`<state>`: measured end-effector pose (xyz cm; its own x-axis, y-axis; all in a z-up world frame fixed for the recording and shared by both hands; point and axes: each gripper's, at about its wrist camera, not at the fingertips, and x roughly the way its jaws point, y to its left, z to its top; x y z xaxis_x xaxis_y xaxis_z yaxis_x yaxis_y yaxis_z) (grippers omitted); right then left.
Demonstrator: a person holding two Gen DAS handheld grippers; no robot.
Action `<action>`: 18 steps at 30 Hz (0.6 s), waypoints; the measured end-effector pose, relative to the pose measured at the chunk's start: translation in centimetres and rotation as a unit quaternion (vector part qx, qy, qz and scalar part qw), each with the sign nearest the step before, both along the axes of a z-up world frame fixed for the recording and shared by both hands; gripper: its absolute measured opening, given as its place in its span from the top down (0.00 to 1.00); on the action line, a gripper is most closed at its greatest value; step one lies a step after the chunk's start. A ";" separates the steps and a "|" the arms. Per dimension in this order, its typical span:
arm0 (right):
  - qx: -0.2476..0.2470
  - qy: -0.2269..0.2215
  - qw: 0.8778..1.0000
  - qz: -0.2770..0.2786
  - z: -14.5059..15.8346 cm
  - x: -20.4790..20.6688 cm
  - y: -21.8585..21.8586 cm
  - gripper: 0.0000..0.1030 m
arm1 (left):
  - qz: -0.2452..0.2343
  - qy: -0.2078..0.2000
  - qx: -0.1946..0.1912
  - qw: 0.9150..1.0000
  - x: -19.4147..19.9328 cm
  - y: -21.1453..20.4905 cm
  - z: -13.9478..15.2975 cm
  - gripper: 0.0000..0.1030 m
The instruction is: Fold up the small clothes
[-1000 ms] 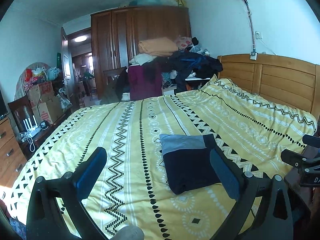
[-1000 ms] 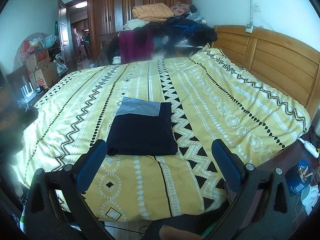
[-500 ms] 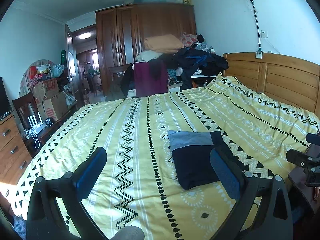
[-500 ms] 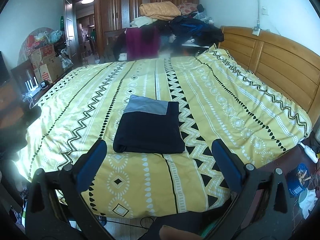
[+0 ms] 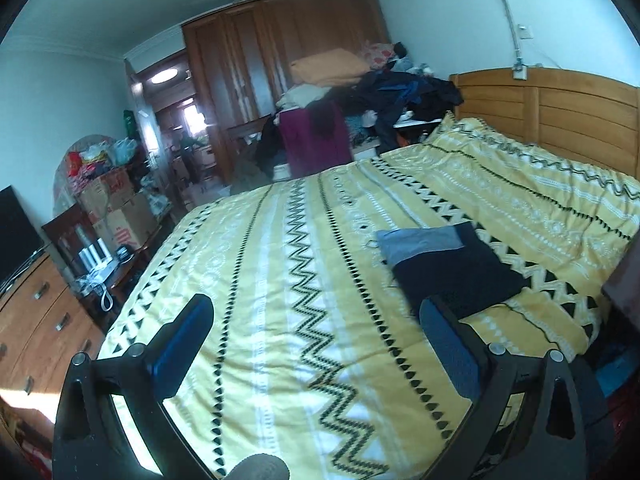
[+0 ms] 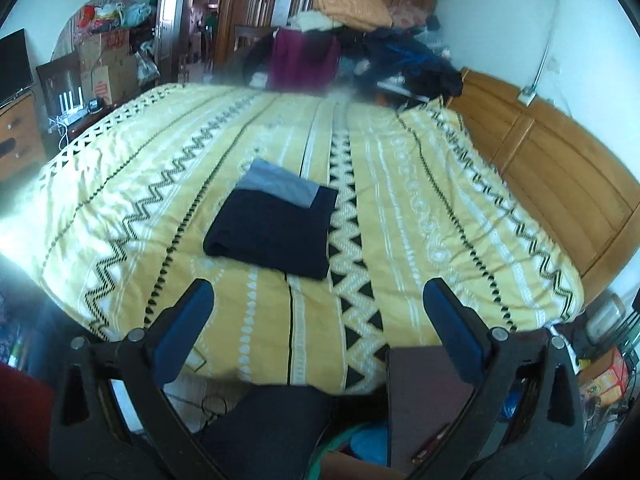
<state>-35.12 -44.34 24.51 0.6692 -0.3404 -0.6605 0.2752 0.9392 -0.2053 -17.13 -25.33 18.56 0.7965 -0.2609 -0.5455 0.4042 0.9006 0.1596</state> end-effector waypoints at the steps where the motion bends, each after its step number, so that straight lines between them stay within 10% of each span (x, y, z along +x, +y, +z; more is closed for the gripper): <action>1: 0.008 0.013 1.000 -0.001 -0.5 -0.1 -0.3 0.00 | 0.007 0.003 -0.002 1.000 0.1 0.7 0.0 0.00; 18: 0.006 0.092 0.996 -0.014 -4.0 1.3 -3.6 0.00 | 0.019 0.071 0.060 0.995 0.6 2.0 -3.2 0.00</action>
